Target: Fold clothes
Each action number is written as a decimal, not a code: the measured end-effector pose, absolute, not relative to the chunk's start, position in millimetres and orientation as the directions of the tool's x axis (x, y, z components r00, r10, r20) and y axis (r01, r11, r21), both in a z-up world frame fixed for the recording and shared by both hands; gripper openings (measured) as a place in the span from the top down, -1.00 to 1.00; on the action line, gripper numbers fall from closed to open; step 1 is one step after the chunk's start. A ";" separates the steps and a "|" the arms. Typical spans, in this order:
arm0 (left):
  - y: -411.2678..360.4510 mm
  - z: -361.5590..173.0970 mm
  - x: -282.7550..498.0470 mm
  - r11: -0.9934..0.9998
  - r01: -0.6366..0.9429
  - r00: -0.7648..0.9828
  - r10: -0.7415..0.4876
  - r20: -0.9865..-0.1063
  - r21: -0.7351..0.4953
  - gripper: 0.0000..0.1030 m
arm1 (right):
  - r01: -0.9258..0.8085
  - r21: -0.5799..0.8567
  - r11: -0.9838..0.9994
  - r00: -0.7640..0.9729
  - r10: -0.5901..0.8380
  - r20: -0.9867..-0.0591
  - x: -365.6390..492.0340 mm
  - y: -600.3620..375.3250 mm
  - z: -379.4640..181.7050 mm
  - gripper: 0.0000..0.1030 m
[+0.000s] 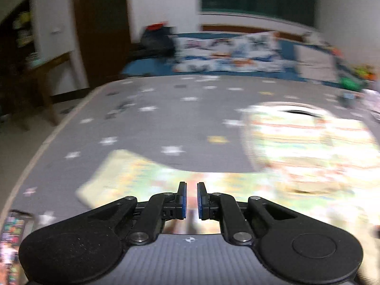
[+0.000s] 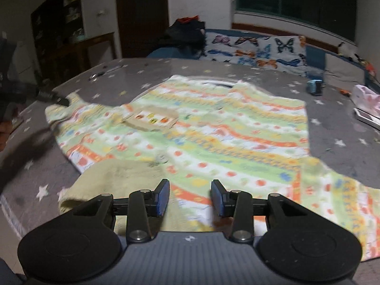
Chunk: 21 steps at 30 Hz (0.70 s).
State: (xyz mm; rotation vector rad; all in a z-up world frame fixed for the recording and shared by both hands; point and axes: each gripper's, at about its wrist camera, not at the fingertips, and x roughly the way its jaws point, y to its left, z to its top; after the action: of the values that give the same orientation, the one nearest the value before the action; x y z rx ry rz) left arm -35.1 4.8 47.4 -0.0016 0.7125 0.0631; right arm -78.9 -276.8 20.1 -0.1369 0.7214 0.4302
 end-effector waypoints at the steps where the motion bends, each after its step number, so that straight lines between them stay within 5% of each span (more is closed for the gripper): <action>1: -7.4 49.1 -37.7 1.000 -0.016 0.754 0.014 -0.657 0.002 0.79 | -0.430 0.018 0.903 0.670 0.332 -0.663 -80.6 -276.0 20.5 0.25; 4: -41.1 53.2 -43.9 0.996 0.088 0.749 -0.083 -0.657 -0.026 0.78 | -0.416 0.018 0.909 0.685 0.326 -0.651 -87.2 -283.1 25.1 0.25; 7: -69.6 55.8 -46.1 0.985 0.168 0.742 -0.147 -0.654 -0.030 0.57 | -0.347 0.041 0.937 0.719 0.294 -0.630 -94.9 -307.6 33.3 0.25; 12: -110.8 55.7 -46.5 0.965 0.260 0.722 -0.220 -0.656 -0.037 0.49 | -0.095 0.072 0.993 0.778 0.119 -0.617 -105.1 -377.6 33.3 0.25; 16: -135.0 51.5 -47.9 0.952 0.304 0.710 -0.243 -0.661 -0.023 0.22 | 0.099 0.066 0.993 0.780 -0.036 -0.625 -112.1 -432.9 26.3 0.24; 21: -150.5 45.3 -47.1 0.942 0.335 0.687 -0.263 -0.677 -0.026 0.20 | 0.246 0.074 0.966 0.768 -0.148 -0.624 -117.1 -477.7 22.3 0.24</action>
State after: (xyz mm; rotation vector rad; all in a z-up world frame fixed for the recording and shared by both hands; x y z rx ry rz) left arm -47.1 -150.5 45.3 0.1027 0.7408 -0.3356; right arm -117.1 -477.7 22.3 0.1551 0.6625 -0.2151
